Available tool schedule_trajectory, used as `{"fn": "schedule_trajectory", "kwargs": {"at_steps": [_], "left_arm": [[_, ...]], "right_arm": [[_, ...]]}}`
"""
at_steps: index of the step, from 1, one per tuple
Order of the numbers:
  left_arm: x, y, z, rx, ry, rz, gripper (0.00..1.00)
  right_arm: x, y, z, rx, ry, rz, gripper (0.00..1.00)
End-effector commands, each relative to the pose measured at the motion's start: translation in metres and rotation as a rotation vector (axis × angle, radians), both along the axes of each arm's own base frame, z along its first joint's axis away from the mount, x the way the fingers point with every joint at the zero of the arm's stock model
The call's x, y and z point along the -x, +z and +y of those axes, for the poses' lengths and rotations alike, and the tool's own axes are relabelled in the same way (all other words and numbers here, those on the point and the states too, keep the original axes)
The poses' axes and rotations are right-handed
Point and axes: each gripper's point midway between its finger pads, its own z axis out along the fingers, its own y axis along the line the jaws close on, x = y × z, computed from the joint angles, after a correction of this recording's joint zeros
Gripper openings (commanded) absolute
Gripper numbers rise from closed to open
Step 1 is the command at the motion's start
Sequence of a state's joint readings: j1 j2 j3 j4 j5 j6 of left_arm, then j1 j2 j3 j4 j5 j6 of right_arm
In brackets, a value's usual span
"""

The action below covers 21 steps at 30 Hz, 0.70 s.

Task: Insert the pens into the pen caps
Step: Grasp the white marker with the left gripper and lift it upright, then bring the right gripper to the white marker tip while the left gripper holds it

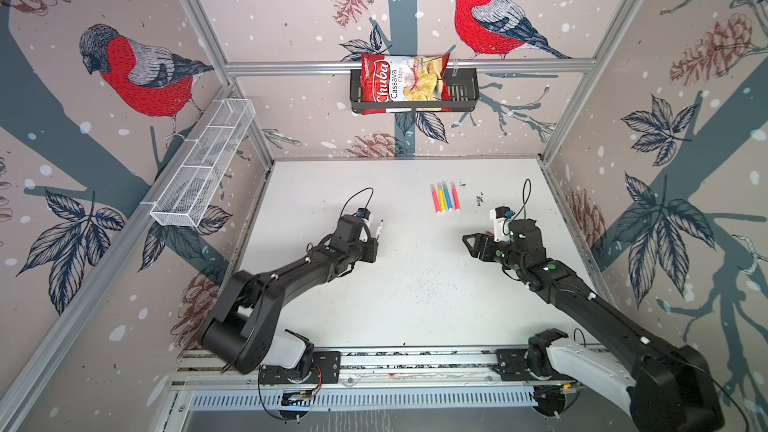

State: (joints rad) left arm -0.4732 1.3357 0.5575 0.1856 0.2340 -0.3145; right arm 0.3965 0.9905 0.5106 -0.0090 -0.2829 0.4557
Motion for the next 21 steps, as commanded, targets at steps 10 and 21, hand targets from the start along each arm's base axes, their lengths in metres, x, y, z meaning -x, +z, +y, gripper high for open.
{"fn": "schedule_trajectory", "kwargs": {"at_steps": [10, 21], "left_arm": [[0.065, 0.114, -0.076, 0.450, -0.281, -0.307, 0.16], [0.085, 0.117, -0.102, 0.477, -0.343, -0.295, 0.16]], "right_arm": [[0.049, 0.072, 0.114, -0.333, 0.435, -0.169, 0.76], [0.053, 0.083, 0.151, -0.358, 0.497, -0.174, 0.66]]}}
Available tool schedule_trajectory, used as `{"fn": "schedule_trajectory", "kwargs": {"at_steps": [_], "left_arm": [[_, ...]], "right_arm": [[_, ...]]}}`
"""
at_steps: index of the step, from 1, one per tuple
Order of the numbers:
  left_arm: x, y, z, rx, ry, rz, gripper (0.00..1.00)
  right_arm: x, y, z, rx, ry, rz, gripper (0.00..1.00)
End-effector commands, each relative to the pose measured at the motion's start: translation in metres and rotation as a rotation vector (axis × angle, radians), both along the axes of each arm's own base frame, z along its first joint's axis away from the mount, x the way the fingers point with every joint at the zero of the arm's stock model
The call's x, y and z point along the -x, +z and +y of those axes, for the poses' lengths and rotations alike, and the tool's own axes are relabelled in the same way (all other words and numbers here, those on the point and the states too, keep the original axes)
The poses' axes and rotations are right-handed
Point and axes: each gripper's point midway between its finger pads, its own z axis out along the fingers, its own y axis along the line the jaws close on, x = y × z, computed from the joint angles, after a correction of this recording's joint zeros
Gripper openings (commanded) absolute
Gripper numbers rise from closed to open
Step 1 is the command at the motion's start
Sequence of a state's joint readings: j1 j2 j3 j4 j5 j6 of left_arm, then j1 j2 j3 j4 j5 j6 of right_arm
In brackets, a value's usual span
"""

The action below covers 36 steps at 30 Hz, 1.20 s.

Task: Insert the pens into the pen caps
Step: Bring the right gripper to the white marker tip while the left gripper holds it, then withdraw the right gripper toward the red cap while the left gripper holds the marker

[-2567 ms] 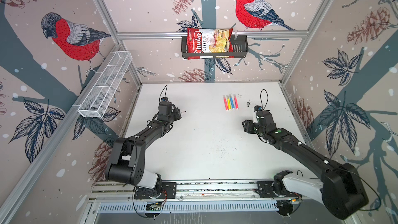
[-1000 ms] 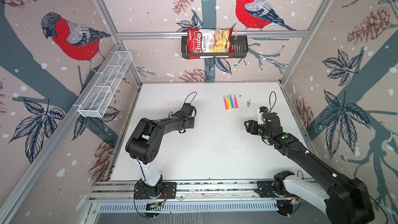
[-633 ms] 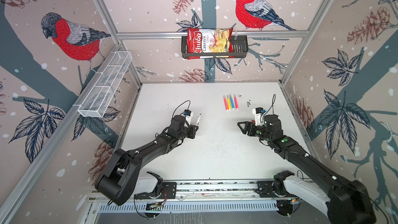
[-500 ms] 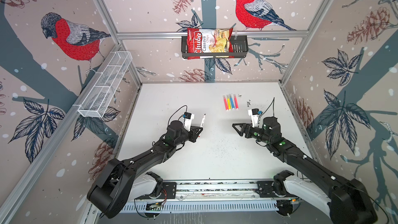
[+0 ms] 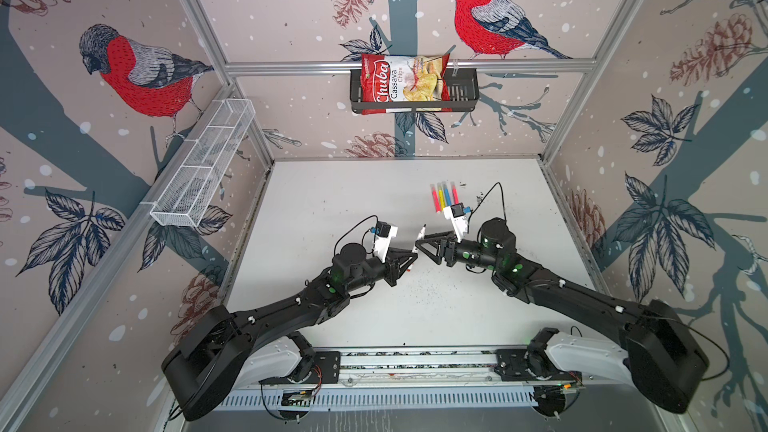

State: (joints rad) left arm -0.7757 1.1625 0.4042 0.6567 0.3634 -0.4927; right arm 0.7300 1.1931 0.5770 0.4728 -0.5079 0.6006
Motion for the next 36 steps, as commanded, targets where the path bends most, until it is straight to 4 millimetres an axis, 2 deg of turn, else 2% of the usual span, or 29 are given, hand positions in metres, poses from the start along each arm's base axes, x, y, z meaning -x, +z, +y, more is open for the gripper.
{"fn": "schedule_trajectory", "kwargs": {"at_steps": [1, 3, 5, 6, 8, 10, 11, 13, 18, 25, 30, 33, 36], "left_arm": [[-0.001, 0.020, -0.004, 0.062, 0.001, -0.054, 0.16], [0.000, 0.020, -0.006, 0.066, -0.002, -0.052, 0.16], [-0.001, 0.019, -0.006, 0.067, -0.001, -0.053, 0.16], [-0.001, 0.019, -0.006, 0.068, -0.002, -0.053, 0.15], [0.000, 0.019, -0.007, 0.066, -0.006, -0.050, 0.16], [0.001, 0.018, -0.008, 0.065, -0.015, -0.041, 0.21], [0.004, 0.018, -0.009, 0.068, -0.033, -0.041, 0.29], [0.006, 0.016, -0.012, 0.071, -0.053, -0.031, 0.37], [0.007, 0.012, -0.016, 0.071, -0.076, 0.001, 0.38], [0.003, 0.017, -0.017, 0.083, -0.062, -0.003, 0.25], [0.002, 0.020, -0.017, 0.084, -0.059, -0.008, 0.06], [0.001, 0.019, -0.017, 0.082, -0.049, -0.009, 0.00], [-0.002, 0.017, -0.013, 0.077, -0.028, -0.011, 0.00]], "right_arm": [[-0.001, 0.010, 0.009, -0.026, 0.005, -0.032, 0.63], [-0.001, 0.007, 0.012, -0.015, 0.005, -0.023, 0.51], [-0.002, 0.004, 0.013, -0.007, 0.000, -0.010, 0.29], [-0.003, 0.003, 0.012, -0.004, -0.005, -0.007, 0.20], [-0.004, 0.002, 0.011, -0.003, -0.014, -0.006, 0.11], [-0.004, 0.003, 0.010, -0.007, -0.018, -0.011, 0.08], [-0.004, 0.005, 0.010, -0.010, -0.020, -0.015, 0.08], [-0.004, 0.005, 0.010, -0.009, -0.019, -0.017, 0.08], [-0.001, 0.006, 0.013, -0.008, -0.003, -0.020, 0.08], [0.004, 0.004, 0.018, 0.008, 0.013, -0.024, 0.08], [0.006, 0.002, 0.020, 0.022, 0.022, -0.029, 0.11], [0.006, 0.002, 0.020, 0.037, 0.021, -0.035, 0.24], [0.002, 0.005, 0.014, 0.062, -0.016, -0.057, 0.50]]}}
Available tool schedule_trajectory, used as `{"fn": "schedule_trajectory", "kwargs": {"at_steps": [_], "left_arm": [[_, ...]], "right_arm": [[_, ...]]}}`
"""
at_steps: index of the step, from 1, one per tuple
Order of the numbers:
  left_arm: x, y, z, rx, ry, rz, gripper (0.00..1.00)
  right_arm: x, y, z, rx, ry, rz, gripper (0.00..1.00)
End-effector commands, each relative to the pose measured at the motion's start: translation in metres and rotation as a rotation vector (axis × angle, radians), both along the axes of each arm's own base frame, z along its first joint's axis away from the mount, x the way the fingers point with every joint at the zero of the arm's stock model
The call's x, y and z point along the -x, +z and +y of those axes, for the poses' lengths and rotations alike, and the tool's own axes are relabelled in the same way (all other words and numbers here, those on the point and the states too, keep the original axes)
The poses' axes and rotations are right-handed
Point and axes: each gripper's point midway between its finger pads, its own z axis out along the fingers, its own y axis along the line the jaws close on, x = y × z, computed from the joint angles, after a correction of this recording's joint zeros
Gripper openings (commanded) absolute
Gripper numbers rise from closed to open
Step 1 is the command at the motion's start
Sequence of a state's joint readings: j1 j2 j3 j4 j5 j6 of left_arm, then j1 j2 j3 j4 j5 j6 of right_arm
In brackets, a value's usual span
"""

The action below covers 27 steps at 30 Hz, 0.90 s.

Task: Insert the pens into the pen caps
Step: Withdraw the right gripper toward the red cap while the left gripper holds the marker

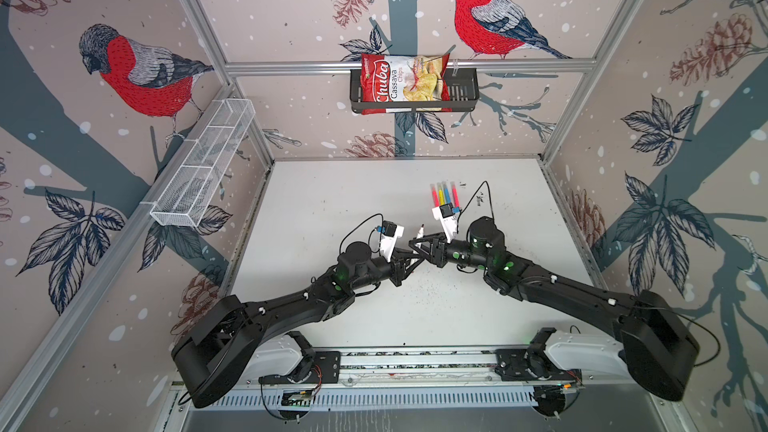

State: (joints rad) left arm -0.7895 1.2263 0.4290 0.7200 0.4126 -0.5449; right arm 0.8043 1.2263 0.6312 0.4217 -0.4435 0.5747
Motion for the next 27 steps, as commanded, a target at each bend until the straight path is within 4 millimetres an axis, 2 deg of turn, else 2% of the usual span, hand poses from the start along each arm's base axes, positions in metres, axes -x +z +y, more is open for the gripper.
{"fn": "schedule_trajectory", "kwargs": {"at_steps": [1, 3, 6, 10, 13, 19, 22, 23, 24, 27], "left_arm": [[-0.006, 0.013, 0.004, 0.035, 0.034, -0.047, 0.00], [-0.007, 0.012, 0.008, 0.033, 0.050, -0.048, 0.00], [-0.007, 0.010, 0.015, 0.031, 0.074, -0.049, 0.00], [-0.007, 0.007, 0.025, 0.026, 0.101, -0.052, 0.00], [-0.005, 0.005, 0.031, 0.015, 0.117, -0.054, 0.00], [0.000, 0.004, 0.039, 0.020, 0.134, -0.060, 0.00], [0.001, 0.004, 0.041, 0.016, 0.134, -0.057, 0.00], [0.002, 0.004, 0.042, 0.015, 0.137, -0.056, 0.00], [0.002, 0.003, 0.044, 0.015, 0.142, -0.056, 0.00], [0.003, 0.001, 0.048, 0.017, 0.158, -0.056, 0.00]], "right_arm": [[-0.008, 0.006, -0.008, 0.035, -0.054, -0.054, 0.59], [-0.016, 0.007, -0.019, 0.061, -0.111, -0.065, 0.67], [-0.041, -0.001, -0.050, 0.134, -0.266, -0.040, 0.70], [-0.081, -0.035, -0.123, 0.246, -0.544, 0.080, 0.72], [-0.098, -0.065, -0.178, 0.301, -0.687, 0.184, 0.74], [-0.118, -0.099, -0.250, 0.319, -0.861, 0.315, 0.76], [-0.122, -0.116, -0.261, 0.288, -0.869, 0.413, 0.77], [-0.122, -0.117, -0.259, 0.280, -0.863, 0.419, 0.77], [-0.121, -0.129, -0.256, 0.289, -0.851, 0.453, 0.77], [-0.116, -0.147, -0.245, 0.282, -0.814, 0.488, 0.77]]}}
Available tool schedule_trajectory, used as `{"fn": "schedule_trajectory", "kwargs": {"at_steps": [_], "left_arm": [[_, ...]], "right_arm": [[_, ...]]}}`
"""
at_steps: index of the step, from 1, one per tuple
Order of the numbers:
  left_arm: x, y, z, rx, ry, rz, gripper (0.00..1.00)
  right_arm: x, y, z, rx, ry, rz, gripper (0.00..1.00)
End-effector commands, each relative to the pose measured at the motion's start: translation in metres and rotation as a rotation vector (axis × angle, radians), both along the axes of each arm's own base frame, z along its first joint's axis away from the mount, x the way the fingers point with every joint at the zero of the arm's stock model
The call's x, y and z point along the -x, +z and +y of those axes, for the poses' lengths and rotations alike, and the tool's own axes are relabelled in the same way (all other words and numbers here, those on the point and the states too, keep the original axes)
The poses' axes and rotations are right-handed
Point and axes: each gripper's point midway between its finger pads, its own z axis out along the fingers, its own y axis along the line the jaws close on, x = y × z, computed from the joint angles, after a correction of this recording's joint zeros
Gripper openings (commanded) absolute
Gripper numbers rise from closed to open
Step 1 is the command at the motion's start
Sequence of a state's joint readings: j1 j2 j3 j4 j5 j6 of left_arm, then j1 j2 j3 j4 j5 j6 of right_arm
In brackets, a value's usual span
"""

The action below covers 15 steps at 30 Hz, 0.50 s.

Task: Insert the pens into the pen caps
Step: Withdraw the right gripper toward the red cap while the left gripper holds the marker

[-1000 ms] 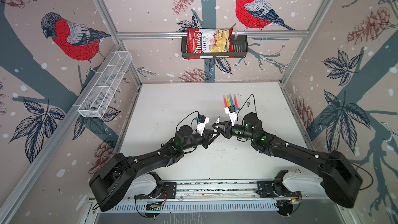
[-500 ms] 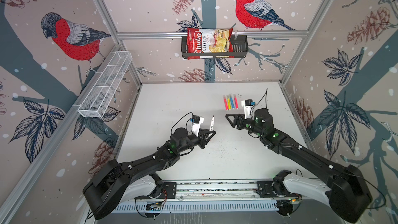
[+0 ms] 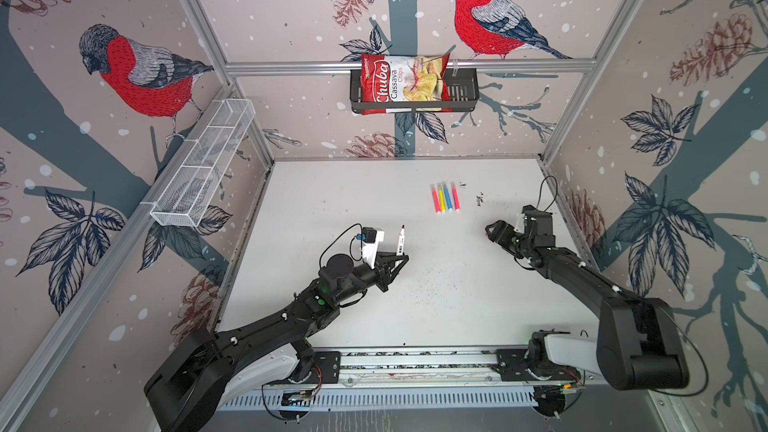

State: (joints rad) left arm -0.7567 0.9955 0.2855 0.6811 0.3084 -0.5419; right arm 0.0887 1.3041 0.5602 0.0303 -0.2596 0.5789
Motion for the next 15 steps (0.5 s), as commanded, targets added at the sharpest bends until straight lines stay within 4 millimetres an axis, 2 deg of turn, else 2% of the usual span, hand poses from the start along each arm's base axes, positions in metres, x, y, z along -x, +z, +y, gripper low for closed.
{"fn": "schedule_trajectory", "kwargs": {"at_steps": [1, 4, 7, 15], "left_arm": [[-0.001, -0.002, 0.004, -0.003, 0.024, -0.009, 0.00], [-0.001, -0.004, 0.006, 0.001, 0.028, -0.011, 0.00], [-0.002, -0.003, 0.007, 0.002, 0.037, -0.015, 0.00], [-0.002, -0.003, 0.007, 0.001, 0.041, -0.016, 0.00]], "right_arm": [[0.003, -0.012, 0.014, -0.058, 0.036, 0.027, 0.77], [0.004, -0.025, 0.013, -0.051, 0.032, 0.060, 0.77], [0.001, -0.030, 0.012, -0.058, 0.028, 0.067, 0.77], [-0.021, -0.041, 0.008, -0.080, 0.017, 0.110, 0.76]]}}
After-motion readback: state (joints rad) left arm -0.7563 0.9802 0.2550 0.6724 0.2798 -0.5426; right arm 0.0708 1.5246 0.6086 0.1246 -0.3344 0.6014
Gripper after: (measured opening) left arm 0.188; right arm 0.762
